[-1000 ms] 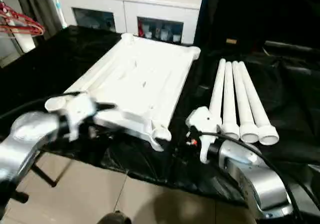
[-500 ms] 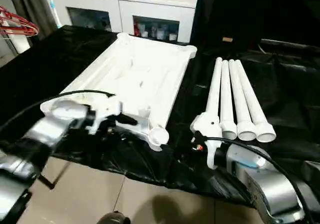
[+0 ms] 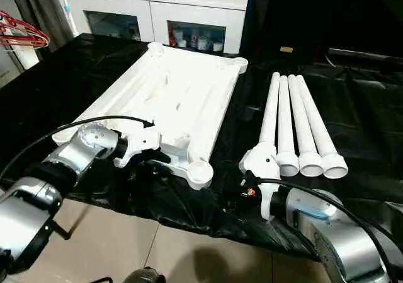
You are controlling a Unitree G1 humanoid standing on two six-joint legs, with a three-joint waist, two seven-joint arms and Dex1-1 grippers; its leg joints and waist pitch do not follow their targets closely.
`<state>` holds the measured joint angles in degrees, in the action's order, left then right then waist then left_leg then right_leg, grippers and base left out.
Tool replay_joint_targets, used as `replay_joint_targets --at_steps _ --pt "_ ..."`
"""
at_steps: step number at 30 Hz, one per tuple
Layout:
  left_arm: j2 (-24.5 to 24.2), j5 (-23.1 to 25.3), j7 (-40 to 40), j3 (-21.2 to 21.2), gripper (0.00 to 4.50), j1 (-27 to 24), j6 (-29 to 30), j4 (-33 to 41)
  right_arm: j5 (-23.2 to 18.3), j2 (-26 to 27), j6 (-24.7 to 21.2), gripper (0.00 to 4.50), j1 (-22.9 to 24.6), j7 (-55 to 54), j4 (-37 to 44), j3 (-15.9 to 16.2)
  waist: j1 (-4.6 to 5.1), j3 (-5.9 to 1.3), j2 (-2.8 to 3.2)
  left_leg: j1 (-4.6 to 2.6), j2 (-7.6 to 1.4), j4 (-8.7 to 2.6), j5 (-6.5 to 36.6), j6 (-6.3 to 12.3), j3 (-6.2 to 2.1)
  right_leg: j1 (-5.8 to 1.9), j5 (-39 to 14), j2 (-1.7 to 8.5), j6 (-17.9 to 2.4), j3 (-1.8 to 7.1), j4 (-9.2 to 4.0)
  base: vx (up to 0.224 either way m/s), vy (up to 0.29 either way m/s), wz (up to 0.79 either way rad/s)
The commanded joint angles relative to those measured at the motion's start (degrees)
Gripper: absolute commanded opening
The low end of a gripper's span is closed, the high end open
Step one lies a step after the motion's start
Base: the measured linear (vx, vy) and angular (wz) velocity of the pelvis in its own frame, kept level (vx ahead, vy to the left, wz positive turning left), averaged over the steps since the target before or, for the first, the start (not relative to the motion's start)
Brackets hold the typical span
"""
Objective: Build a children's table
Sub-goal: Move to table
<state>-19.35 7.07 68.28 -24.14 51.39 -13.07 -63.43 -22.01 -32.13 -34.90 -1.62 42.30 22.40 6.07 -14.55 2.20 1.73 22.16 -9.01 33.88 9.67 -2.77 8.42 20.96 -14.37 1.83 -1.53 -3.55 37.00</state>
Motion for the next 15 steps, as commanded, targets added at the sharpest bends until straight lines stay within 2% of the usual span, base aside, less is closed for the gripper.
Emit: replay_joint_targets --at_steps 1,3,7,11,12,15 --pt "0.2 -0.4 1.0 1.2 0.85 1.1 -0.5 -0.6 -0.2 -0.5 -0.6 4.09 0.4 -0.3 1.6 -0.8 -0.09 -3.48 0.08 -1.36 -5.4 -3.54 9.9 0.86 -2.2 -2.19 3.4 8.46 -6.7 4.02 -4.68 0.0 0.0 0.0" --pt "0.9 -2.6 2.6 3.3 0.76 1.6 0.9 -0.3 -0.3 -0.5 -0.6 4.09 0.5 -0.5 1.7 -0.7 -0.1 -3.47 -0.03 -1.42 -5.49 -3.6 10.0 0.8 -2.19 -2.19 3.2 8.53 -7.1 4.0 -4.65 0.0 0.0 0.0" --pt "1.3 -3.9 3.6 4.6 0.43 1.4 1.5 0.6 -0.2 -0.5 -0.6 4.09 0.4 -0.7 1.7 -0.4 -0.09 -3.44 -0.17 -1.31 -5.39 -3.51 9.6 1.26 -2.12 -2.23 3.8 8.52 -7.8 3.96 -4.51 0.0 0.0 0.0" --pt "1.6 -4.7 2.1 5.2 0.13 -1.0 2.3 4.9 0.0 -0.3 -0.6 4.09 0.0 -0.8 1.4 -0.1 -0.06 -3.37 -0.15 -1.34 -5.56 -3.59 10.0 1.57 -2.16 -2.12 2.0 8.6 -7.9 3.95 -4.63 0.0 0.0 0.0" --pt "1.5 -4.2 1.5 5.0 0.06 -2.7 2.6 7.4 0.1 -0.2 -0.5 4.09 -0.1 -0.8 1.2 0.0 -0.04 -3.38 -0.43 -1.28 -5.61 -3.6 9.7 1.7 -2.16 -2.17 2.3 8.61 -8.0 3.94 -4.47 0.0 0.0 0.0" --pt "1.5 -4.1 1.1 4.9 0.02 -4.4 3.2 9.8 0.4 -0.3 -0.2 4.09 -0.2 -0.8 0.9 0.3 0.01 -3.32 -0.32 -1.16 -5.45 -3.58 9.5 1.93 -1.97 -2.08 0.8 8.58 -7.6 3.96 -4.7 0.0 0.0 0.0"
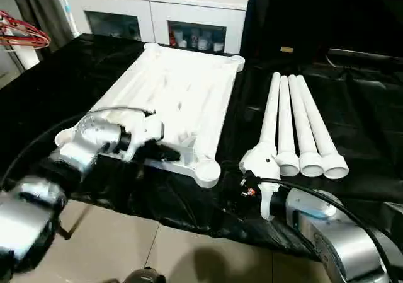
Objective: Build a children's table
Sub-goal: Move to table
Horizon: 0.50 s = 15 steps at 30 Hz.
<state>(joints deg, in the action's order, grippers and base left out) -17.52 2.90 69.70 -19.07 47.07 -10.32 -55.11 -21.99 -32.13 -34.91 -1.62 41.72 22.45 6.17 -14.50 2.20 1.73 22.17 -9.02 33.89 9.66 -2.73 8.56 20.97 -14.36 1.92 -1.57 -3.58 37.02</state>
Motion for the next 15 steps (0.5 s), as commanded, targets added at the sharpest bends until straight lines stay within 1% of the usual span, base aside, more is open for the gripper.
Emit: replay_joint_targets --at_steps 1,2,3,4,5,6,7,9,10,11,13,14,15 --pt "-0.3 0.0 -0.4 -0.2 0.02 -0.4 0.5 1.9 0.5 -0.3 -0.2 4.09 -0.3 -0.2 0.8 0.2 -0.07 -3.37 -0.23 -1.22 -5.49 -3.59 9.7 1.81 -2.15 -2.06 0.3 8.47 -7.2 3.99 -4.78 0.0 0.0 0.0" --pt "-0.4 0.6 -0.8 -0.6 0.02 -1.7 0.1 3.5 0.5 -0.3 -0.1 4.09 -0.4 -0.3 0.6 0.3 -0.01 -3.32 -0.54 -1.26 -5.49 -3.63 9.7 1.85 -2.07 -2.0 0.1 8.4 -7.1 4.0 -4.87 0.0 0.0 0.0" --pt "-0.9 1.7 -0.9 -1.5 0.02 -3.6 -1.0 5.5 0.5 -0.2 0.0 4.09 -0.5 -0.3 0.5 0.4 -0.02 -3.31 -0.59 -1.25 -5.7 -3.78 10.2 1.74 -2.21 -1.96 -0.3 8.46 -7.2 3.96 -4.74 0.0 0.0 0.0" --pt "-0.9 1.7 -0.9 -1.5 0.02 -3.6 -1.0 5.5 0.5 -0.2 0.0 4.09 -0.5 -0.3 0.5 0.4 -0.02 -3.25 -0.51 -1.24 -5.66 -3.77 10.3 1.81 -2.17 -1.9 -0.7 8.51 -7.1 3.97 -4.83 0.0 0.0 0.0" --pt "-0.9 2.1 -1.3 -1.7 0.02 -4.3 -2.0 6.2 0.4 -0.2 -0.1 4.09 -0.6 -0.3 0.5 0.5 0.0 -3.21 -0.61 -1.27 -5.5 -3.74 10.4 1.92 -2.03 -1.82 -1.5 8.4 -6.9 3.98 -4.98 0.0 0.0 0.0" --pt "-0.6 1.7 -2.1 -1.0 0.02 -5.1 -2.1 7.8 0.3 -0.2 -0.1 4.09 -0.9 0.0 0.4 0.6 -0.05 -3.25 -0.66 -1.29 -5.5 -3.69 10.1 2.0 -1.94 -1.8 -1.6 8.46 -6.8 3.97 -4.96 0.0 0.0 0.0" --pt "-0.2 1.2 -2.6 -0.4 0.02 -5.0 -2.0 8.1 0.2 -0.2 -0.1 4.09 -1.0 0.0 0.2 0.6 -0.07 -3.24 -0.69 -1.3 -5.51 -3.69 10.1 2.04 -1.93 -1.78 -1.7 8.48 -6.7 3.96 -4.98 0.0 0.0 0.0" --pt "0.3 0.1 -2.9 0.6 0.34 -4.6 -1.4 8.4 0.2 -0.2 -0.1 4.09 -1.1 0.1 0.1 0.7 -0.04 -3.21 -0.64 -1.31 -5.42 -3.69 10.3 2.06 -1.8 -1.73 -2.1 8.45 -6.7 3.85 -5.04 0.0 0.0 0.0" --pt "0.4 -0.4 -2.7 1.0 0.34 -4.3 -1.4 8.3 0.2 -0.1 -0.1 4.09 -1.2 0.1 0.1 0.7 -0.09 -3.22 -0.64 -1.35 -5.42 -3.67 10.4 2.05 -1.76 -1.68 -2.3 8.46 -6.7 3.86 -5.08 0.0 0.0 0.0" --pt "0.3 -0.7 -1.8 1.4 0.45 -3.4 -1.4 8.0 0.1 0.0 -0.1 4.09 -1.2 0.2 0.1 0.7 -0.04 -3.18 -0.62 -1.29 -5.46 -3.82 10.8 1.8 -1.77 -1.7 -3.2 8.51 -6.6 3.81 -5.07 0.0 0.0 0.0" --pt "-0.1 -0.3 -0.9 1.3 0.59 -2.1 -2.1 6.7 0.1 0.0 -0.1 4.09 -1.1 0.2 0.2 0.8 -0.04 -3.19 -0.4 -1.32 -5.51 -3.9 11.2 1.65 -1.82 -1.61 -3.6 8.58 -6.4 3.8 -5.12 0.0 0.0 0.0" --pt "-0.1 -0.3 -0.9 1.3 0.67 -2.0 -2.2 6.6 0.1 0.0 -0.1 4.09 -1.1 0.2 0.2 0.8 -0.05 -3.21 -0.47 -1.4 -5.53 -3.93 11.5 1.52 -1.81 -1.59 -3.5 8.61 -6.3 3.84 -5.14 0.0 0.0 0.0" --pt "-0.2 0.2 -0.9 1.1 0.73 -1.5 -3.4 5.6 0.1 0.0 -0.1 4.09 -1.0 0.2 0.2 0.8 -0.1 -3.16 -0.17 -1.34 -5.49 -3.94 11.8 1.41 -1.87 -1.58 -3.6 8.66 -6.3 3.86 -5.17 0.0 0.0 0.0"
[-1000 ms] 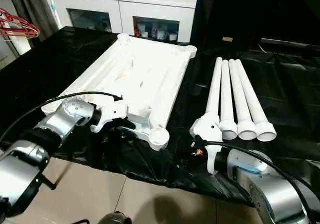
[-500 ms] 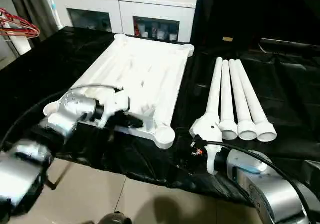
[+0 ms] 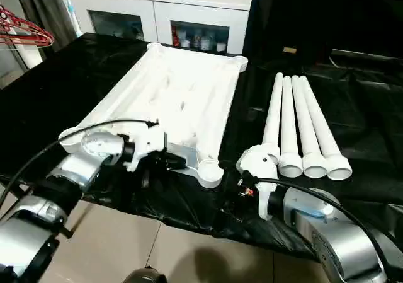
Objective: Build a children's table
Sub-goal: Move to table
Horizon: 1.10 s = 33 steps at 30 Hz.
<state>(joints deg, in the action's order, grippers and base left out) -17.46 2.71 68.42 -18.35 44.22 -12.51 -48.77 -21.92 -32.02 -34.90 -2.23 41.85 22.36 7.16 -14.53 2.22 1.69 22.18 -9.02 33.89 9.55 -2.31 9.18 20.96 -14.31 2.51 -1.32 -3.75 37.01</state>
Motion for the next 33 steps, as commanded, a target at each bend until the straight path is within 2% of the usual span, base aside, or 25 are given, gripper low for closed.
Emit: replay_joint_targets --at_steps 1,2,3,4,6,7,8,10,14,15,17,20,21,24,25,26,28,33 --pt "-0.3 0.5 0.3 0.3 0.73 1.5 -1.5 -0.9 0.0 -0.1 -0.1 4.09 -0.4 0.1 0.3 -0.2 0.01 -3.18 -0.31 -1.34 -5.44 -3.93 12.0 0.91 -2.4 -1.63 -3.6 8.0 -6.5 4.04 -5.22 0.0 0.0 0.0" --pt "-0.4 0.9 0.7 0.1 0.79 2.2 -2.0 -2.0 -0.1 -0.1 -0.1 4.09 -0.1 0.0 0.4 -0.2 -0.13 -3.28 0.16 -1.37 -5.41 -3.82 11.9 0.71 -2.47 -1.66 -3.2 8.12 -6.5 4.08 -5.1 0.0 0.0 0.0" --pt "-0.4 1.1 1.1 0.0 0.98 2.6 -2.0 -2.7 -0.1 -0.1 -0.1 4.09 0.0 0.0 0.4 -0.2 -0.06 -3.28 -0.11 -1.28 -5.41 -3.81 11.6 0.68 -2.45 -1.81 -2.2 8.08 -6.3 4.09 -5.1 0.0 0.0 0.0" --pt "-0.4 1.4 1.5 -0.2 0.98 3.1 -1.9 -3.6 -0.1 -0.2 -0.1 4.09 0.2 0.0 0.5 -0.3 -0.07 -3.29 0.31 -1.3 -5.34 -3.76 11.6 0.67 -2.45 -1.71 -2.1 7.99 -6.2 4.08 -5.15 0.0 0.0 0.0" --pt "-0.3 2.0 2.3 -0.8 1.13 4.0 -1.9 -5.6 -0.2 -0.4 -0.1 4.09 0.5 -0.1 0.5 -0.6 -0.01 -3.33 0.04 -1.36 -5.4 -3.8 11.6 0.58 -2.46 -1.8 -1.4 7.96 -6.1 4.04 -5.06 0.0 0.0 0.0" --pt "-0.3 2.2 2.4 -0.9 1.18 4.1 -2.0 -5.9 -0.2 -0.4 -0.1 4.09 0.6 -0.2 0.5 -0.7 -0.1 -3.38 0.63 -1.39 -5.41 -3.76 11.7 0.42 -2.55 -1.72 -1.3 7.95 -6.2 4.01 -5.0 0.0 0.0 0.0" --pt "-0.2 2.5 2.5 -1.2 1.26 4.5 -2.2 -6.9 -0.2 -0.6 -0.1 4.09 0.8 -0.2 0.7 -0.9 0.03 -3.37 0.23 -1.4 -5.47 -3.77 12.1 0.4 -2.49 -1.84 -0.9 8.02 -6.4 4.06 -5.07 0.0 0.0 0.0" --pt "-0.2 2.9 2.2 -1.3 1.47 5.0 -2.8 -8.1 -0.2 -0.7 -0.2 4.09 1.0 -0.3 0.8 -1.1 -0.07 -3.39 0.9 -1.34 -5.39 -3.68 11.9 0.39 -2.56 -1.84 -0.3 7.98 -6.8 4.03 -5.0 0.0 0.0 0.0" --pt "0.2 3.3 3.1 -1.1 1.47 7.1 -3.4 -12.6 -0.6 -0.8 -0.6 4.09 2.1 -0.9 1.7 -2.1 -0.05 -3.49 1.02 -1.42 -5.38 -3.61 11.9 0.49 -2.54 -1.97 1.0 7.92 -6.8 4.03 -5.06 0.0 0.0 0.0" --pt "0.3 3.8 2.9 -1.2 1.47 7.5 -3.9 -13.7 -0.6 -0.9 -0.6 4.09 2.4 -1.0 1.9 -2.2 -0.09 -3.46 1.35 -1.38 -5.3 -3.56 11.9 0.51 -2.6 -1.95 0.9 7.84 -7.0 3.98 -4.96 0.0 0.0 0.0" --pt "0.5 4.8 2.1 -1.5 1.47 8.2 -4.5 -15.5 -0.4 -1.1 -0.5 4.09 2.8 -1.1 2.1 -2.3 0.0 -3.38 1.16 -1.29 -5.19 -3.51 11.7 0.83 -2.48 -2.03 -0.2 7.83 -6.9 4.0 -5.18 0.0 0.0 0.0" --pt "0.8 6.2 0.5 -2.1 1.47 8.8 -5.0 -17.6 -0.3 -1.2 -0.5 4.09 3.4 -1.4 2.5 -2.4 -0.01 -3.45 1.65 -1.16 -5.18 -3.34 10.9 1.38 -2.48 -2.1 -1.6 7.87 -6.4 4.03 -5.31 0.0 0.0 0.0" --pt "0.9 6.3 0.5 -2.1 1.47 8.9 -5.0 -17.8 -0.3 -1.2 -0.5 4.09 3.4 -1.4 2.5 -2.4 0.01 -3.39 1.56 -1.15 -5.17 -3.33 10.8 1.49 -2.45 -2.07 -1.6 7.78 -6.2 4.01 -5.33 0.0 0.0 0.0" --pt "1.4 7.4 0.3 -2.6 1.47 9.3 -5.6 -19.6 -0.3 -1.1 -0.4 4.09 3.9 -1.7 2.9 -2.5 0.07 -3.51 1.8 -1.11 -5.23 -3.28 10.3 1.89 -2.53 -2.09 -0.4 7.81 -6.1 3.98 -5.25 0.0 0.0 0.0" --pt "1.6 7.4 0.3 -2.5 1.19 9.4 -5.5 -20.0 -0.2 -1.1 -0.4 4.09 4.0 -1.8 3.1 -2.5 0.09 -3.5 1.87 -1.08 -5.2 -3.31 10.5 1.87 -2.54 -2.07 -0.5 7.8 -6.2 3.94 -5.29 0.0 0.0 0.0" --pt "1.9 7.8 0.3 -2.4 1.19 9.6 -5.6 -20.8 -0.2 -1.2 -0.4 4.09 4.3 -1.9 3.3 -2.4 0.11 -3.49 2.06 -1.17 -5.23 -3.36 11.0 1.7 -2.59 -2.03 -1.2 7.77 -6.4 3.91 -5.31 0.0 0.0 0.0" --pt "2.0 8.1 0.3 -2.5 1.11 9.7 -5.5 -21.1 -0.2 -1.3 -0.4 4.09 4.5 -2.0 3.5 -2.4 0.15 -3.44 1.89 -1.19 -5.31 -3.43 11.5 1.66 -2.57 -2.08 -2.1 7.89 -6.5 4.0 -5.49 0.0 0.0 0.0" --pt "2.2 8.6 0.8 -2.4 0.71 10.3 -4.8 -22.4 -0.1 -1.6 -0.4 4.09 5.0 -2.1 3.9 -2.4 0.21 -3.5 1.94 -1.15 -5.31 -3.34 10.8 1.84 -2.57 -2.08 -0.7 7.91 -6.8 4.0 -5.35 0.0 0.0 0.0"
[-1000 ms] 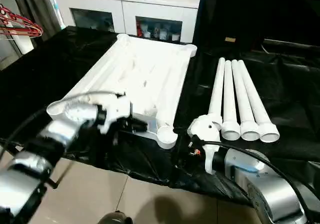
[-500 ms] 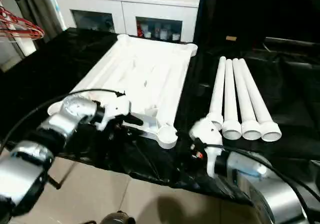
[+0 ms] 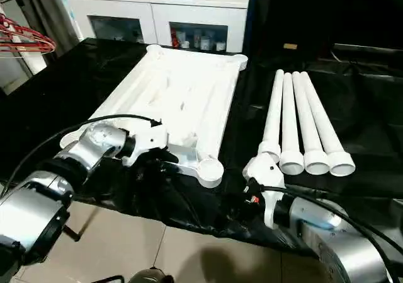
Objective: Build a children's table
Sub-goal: Move to table
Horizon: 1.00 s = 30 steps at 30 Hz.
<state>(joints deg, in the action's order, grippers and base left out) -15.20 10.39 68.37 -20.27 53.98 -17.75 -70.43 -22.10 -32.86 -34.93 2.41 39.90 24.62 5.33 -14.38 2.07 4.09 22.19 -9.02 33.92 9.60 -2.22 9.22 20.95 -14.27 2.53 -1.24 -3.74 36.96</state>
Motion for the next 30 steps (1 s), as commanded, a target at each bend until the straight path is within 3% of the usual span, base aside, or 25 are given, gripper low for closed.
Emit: replay_joint_targets --at_steps 1,6,10,11,16,18,20,21,27,29,30 --pt "-0.1 0.9 1.1 -0.4 0.61 0.6 0.5 -0.8 0.1 -0.7 -0.4 4.09 0.4 -0.2 1.7 -0.6 0.03 -3.36 -0.5 -1.15 -5.25 -3.36 10.6 1.87 -2.59 -2.12 -0.5 7.89 -6.9 3.97 -5.29 0.0 0.0 0.0" --pt "-0.5 0.9 4.1 -0.4 0.27 0.4 2.4 0.1 0.5 -0.9 -0.2 4.09 0.3 -0.2 1.5 -0.3 0.26 -3.32 -0.55 -1.14 -5.34 -3.44 10.3 2.25 -2.6 -2.07 0.4 7.84 -7.3 3.9 -5.15 0.0 0.0 0.0" --pt "-0.8 0.3 0.8 0.8 0.05 -0.7 2.6 2.0 0.7 -0.8 0.0 4.09 0.2 -0.4 1.2 -0.1 0.35 -3.16 -0.55 -1.01 -5.27 -3.46 11.1 2.18 -2.59 -2.17 -2.3 8.07 -7.3 3.93 -5.43 0.0 0.0 0.0" --pt "-0.8 -0.4 -0.2 1.5 0.02 -1.9 2.9 3.8 0.8 -0.7 0.1 4.09 0.1 -0.5 1.1 0.0 0.46 -3.13 -0.91 -1.02 -5.27 -3.56 11.2 2.29 -2.57 -2.19 -3.2 8.02 -7.1 3.9 -5.55 0.0 0.0 0.0" --pt "-0.5 -1.5 -1.5 2.8 0.02 -5.1 2.9 8.7 1.0 -0.6 0.3 4.09 -0.1 -0.6 0.8 0.6 1.33 -3.17 -0.86 -0.8 -5.23 -3.49 10.3 2.86 -2.5 -2.06 -1.8 7.93 -7.9 3.8 -5.31 0.0 0.0 0.0" --pt "-0.5 -1.5 -2.1 2.8 0.02 -6.6 2.7 10.6 1.2 -0.5 0.3 4.09 -0.4 -0.5 0.5 0.8 1.35 -3.13 -1.17 -0.83 -5.22 -3.5 10.1 3.03 -2.45 -2.08 -2.8 8.02 -7.6 3.79 -5.35 0.0 0.0 0.0" --pt "-0.1 -2.6 -1.9 3.2 0.02 -8.3 1.9 12.5 1.3 -0.4 0.3 4.09 -0.7 -0.4 0.2 1.0 1.4 -3.04 -1.01 -0.9 -5.24 -3.53 10.5 3.11 -2.38 -1.8 -4.9 7.88 -7.4 3.81 -5.59 0.0 0.0 0.0" --pt "0.2 -3.1 -1.8 3.6 0.02 -8.7 1.5 12.8 1.3 -0.4 0.3 4.09 -0.8 -0.4 0.1 1.1 1.44 -3.04 -1.3 -0.91 -5.27 -3.58 10.5 3.17 -2.32 -1.83 -5.2 7.9 -7.3 3.84 -5.68 0.0 0.0 0.0" --pt "0.1 -4.2 -2.6 4.4 0.02 -11.7 0.8 16.7 1.3 -0.4 0.2 4.09 -1.1 -0.3 0.0 1.2 1.43 -3.04 -1.13 -0.92 -5.34 -3.66 10.8 2.89 -2.29 -1.68 -4.3 7.95 -7.1 3.91 -5.47 0.0 0.0 0.0" --pt "0.0 -5.3 -2.3 5.2 0.47 -12.5 1.7 18.5 1.2 -0.4 0.2 4.09 -1.0 -0.4 0.1 1.1 1.35 -3.13 -0.98 -0.94 -5.33 -3.63 10.4 2.78 -2.24 -1.66 -3.8 7.89 -7.0 3.84 -5.4 0.0 0.0 0.0" --pt "-0.1 -5.8 -2.7 5.7 0.47 -12.9 2.1 19.4 1.2 -0.5 0.2 4.09 -1.0 -0.4 0.2 1.1 1.42 -3.15 -0.99 -0.95 -5.42 -3.64 10.4 2.73 -2.25 -1.66 -3.3 7.92 -7.1 3.84 -5.3 0.0 0.0 0.0"
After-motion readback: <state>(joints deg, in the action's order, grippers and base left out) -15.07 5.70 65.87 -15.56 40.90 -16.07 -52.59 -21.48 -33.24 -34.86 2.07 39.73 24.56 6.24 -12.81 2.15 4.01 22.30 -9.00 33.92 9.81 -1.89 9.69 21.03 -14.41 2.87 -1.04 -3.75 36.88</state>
